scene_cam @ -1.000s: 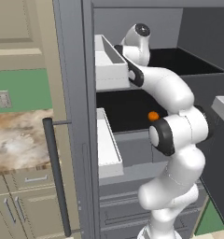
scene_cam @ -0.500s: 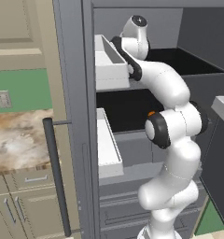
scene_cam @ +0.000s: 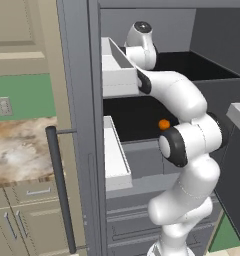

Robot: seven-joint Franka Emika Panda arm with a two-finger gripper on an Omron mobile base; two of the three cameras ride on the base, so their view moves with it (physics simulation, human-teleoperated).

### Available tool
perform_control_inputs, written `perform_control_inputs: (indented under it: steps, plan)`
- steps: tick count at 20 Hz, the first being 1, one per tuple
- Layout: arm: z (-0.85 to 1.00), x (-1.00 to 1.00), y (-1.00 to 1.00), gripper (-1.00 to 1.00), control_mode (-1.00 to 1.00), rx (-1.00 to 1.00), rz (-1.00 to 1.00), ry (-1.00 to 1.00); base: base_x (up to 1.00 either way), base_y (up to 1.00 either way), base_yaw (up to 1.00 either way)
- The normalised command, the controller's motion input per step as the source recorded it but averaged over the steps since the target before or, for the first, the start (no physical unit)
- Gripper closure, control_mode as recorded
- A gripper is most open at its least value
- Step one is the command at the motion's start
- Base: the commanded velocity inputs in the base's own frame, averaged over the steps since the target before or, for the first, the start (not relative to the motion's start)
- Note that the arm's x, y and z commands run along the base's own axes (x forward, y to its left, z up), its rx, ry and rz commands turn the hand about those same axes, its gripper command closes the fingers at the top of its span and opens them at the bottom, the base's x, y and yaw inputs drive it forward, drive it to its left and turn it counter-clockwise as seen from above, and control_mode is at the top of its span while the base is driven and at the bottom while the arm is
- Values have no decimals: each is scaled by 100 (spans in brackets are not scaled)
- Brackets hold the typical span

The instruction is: Retrieve the kiwi and tangerine from the fridge and place them into the bowl on the dining table.

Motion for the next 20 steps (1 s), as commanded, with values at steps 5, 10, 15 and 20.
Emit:
perform_control_inputs:
  steps: [5,10,15,20]
  plan:
    - [-9,21,0,-100,-100,0,-1,0,0,0,0]
    - [0,26,-2,-100,-100,0,-2,0,0,0,0]
    - [0,7,-5,-100,-100,0,-3,0,0,0,0]
    - [0,0,-12,-100,-100,-2,-4,-1,0,0,0]
